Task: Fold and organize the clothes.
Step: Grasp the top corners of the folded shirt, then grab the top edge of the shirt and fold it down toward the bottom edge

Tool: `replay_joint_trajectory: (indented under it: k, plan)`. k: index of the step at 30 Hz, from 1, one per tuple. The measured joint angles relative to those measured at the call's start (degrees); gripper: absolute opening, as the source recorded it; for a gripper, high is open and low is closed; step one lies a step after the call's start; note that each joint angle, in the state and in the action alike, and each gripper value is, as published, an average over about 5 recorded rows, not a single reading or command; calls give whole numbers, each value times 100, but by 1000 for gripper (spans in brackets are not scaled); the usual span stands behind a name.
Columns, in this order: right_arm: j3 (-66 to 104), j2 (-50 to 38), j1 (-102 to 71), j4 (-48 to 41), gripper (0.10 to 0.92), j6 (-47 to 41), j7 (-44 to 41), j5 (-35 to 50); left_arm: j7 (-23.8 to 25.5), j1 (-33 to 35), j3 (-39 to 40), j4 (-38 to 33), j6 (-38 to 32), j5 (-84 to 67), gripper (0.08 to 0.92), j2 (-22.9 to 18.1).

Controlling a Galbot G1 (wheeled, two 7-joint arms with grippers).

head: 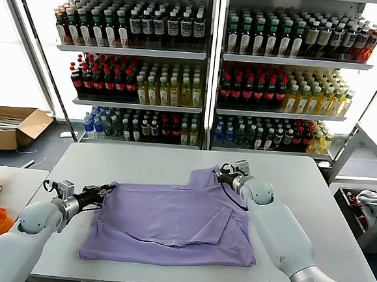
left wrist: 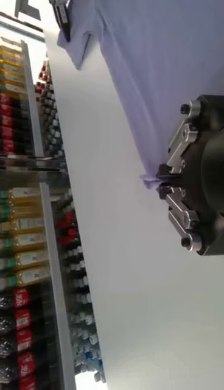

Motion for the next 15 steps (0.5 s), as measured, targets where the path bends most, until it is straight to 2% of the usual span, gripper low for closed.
replay_joint_trajectory:
  k: [4,15]
  plan:
    - [196,-74,-125,363,106,-11,117,229,9,45,-69,-134,-10,-92,84,50]
    - [845,-526,-1049,1908,106,-14,369,818,10,444,-438,-777,-33,-259,84,200]
